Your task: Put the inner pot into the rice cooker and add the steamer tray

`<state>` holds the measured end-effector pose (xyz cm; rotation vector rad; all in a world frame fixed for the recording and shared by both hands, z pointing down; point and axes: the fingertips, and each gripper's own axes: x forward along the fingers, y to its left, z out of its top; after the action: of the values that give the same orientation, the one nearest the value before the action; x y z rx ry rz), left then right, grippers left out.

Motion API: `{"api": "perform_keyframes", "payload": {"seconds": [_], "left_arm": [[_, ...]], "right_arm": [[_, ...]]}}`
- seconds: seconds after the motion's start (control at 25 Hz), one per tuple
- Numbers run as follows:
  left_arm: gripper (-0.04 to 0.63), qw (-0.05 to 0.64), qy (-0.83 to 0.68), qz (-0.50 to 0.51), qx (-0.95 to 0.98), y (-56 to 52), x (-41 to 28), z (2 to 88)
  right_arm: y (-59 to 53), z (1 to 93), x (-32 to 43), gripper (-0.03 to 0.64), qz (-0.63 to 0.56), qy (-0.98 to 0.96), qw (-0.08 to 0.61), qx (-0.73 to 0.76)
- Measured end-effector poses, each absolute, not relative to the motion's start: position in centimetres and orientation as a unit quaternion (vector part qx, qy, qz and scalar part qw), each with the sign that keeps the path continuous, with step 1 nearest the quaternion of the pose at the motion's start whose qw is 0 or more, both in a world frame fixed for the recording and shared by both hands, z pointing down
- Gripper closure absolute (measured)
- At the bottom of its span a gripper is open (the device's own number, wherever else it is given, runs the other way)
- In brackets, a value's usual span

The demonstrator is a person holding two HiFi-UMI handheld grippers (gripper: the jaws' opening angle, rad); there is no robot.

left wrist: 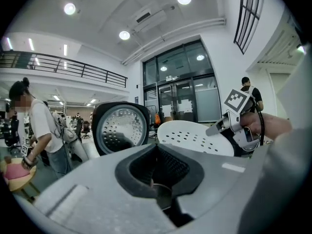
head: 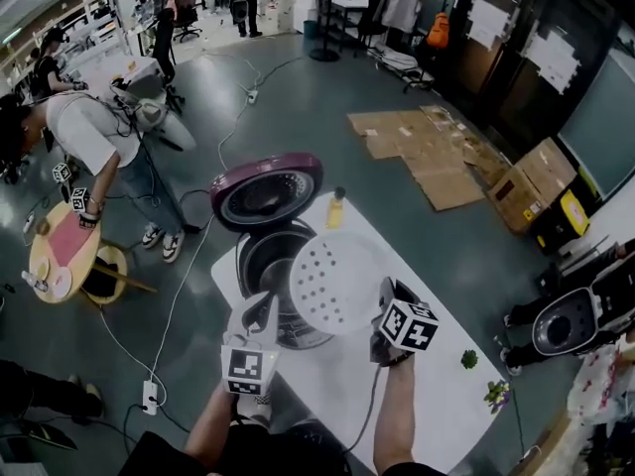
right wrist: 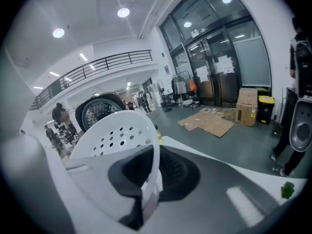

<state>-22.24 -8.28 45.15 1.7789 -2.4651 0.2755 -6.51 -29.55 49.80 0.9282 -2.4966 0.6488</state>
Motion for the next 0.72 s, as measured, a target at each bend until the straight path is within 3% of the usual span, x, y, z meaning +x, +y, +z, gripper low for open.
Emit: {"api": "perform_keyframes", "payload": {"seconds": [0.72], "left_arm": [[0.584, 0.081, -0.861, 0.092, 0.494, -1.3, -31.2, 47.4]], "right_arm": [[-26.2, 53.7, -20.4, 0.595, 0.204, -0.910, 0.278, 0.231]]}}
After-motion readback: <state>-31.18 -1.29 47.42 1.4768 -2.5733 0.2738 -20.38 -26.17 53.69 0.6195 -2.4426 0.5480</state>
